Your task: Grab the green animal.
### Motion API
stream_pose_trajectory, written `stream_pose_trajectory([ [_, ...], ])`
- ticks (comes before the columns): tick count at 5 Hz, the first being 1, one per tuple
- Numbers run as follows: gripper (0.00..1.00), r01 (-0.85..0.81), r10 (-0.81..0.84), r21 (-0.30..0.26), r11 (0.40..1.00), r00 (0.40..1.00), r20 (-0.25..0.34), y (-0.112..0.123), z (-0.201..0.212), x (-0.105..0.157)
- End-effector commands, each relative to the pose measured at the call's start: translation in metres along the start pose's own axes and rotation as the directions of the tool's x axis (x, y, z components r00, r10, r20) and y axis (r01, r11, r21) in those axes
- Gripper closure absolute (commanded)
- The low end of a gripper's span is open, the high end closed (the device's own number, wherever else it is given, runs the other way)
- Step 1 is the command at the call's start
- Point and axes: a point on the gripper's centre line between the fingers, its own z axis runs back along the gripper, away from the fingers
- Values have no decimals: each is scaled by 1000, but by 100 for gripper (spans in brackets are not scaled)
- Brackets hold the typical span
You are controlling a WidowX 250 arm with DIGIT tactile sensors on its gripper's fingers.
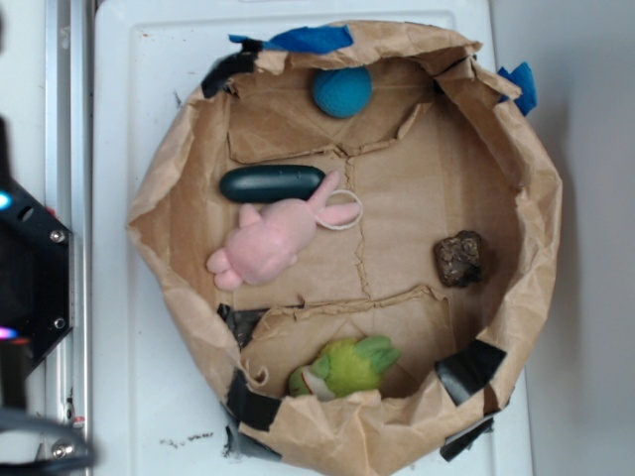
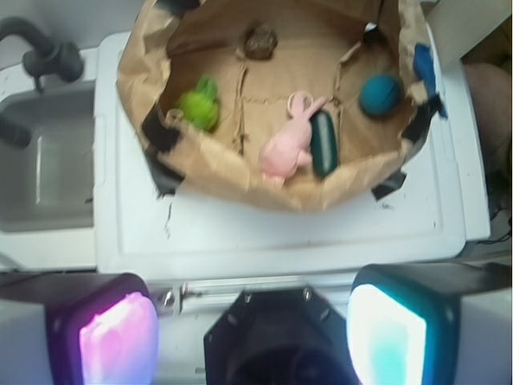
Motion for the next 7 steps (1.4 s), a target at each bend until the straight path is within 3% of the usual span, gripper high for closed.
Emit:
stream_pose_trajectory([
  [1, 0, -114, 113, 15, 993, 992, 55, 9, -8, 58],
  [2, 0, -167, 163, 39, 985, 983, 80, 26, -31, 81],
  [3, 0, -189, 187, 33, 981, 981, 54, 41, -61, 94],
  [4, 0, -248, 249, -20, 969, 965, 78, 60, -91, 109],
  [5, 0, -248, 249, -24, 968, 962, 107, 62, -115, 119],
  [7, 0, -184, 184, -11, 983, 979, 86, 37, -149, 142],
])
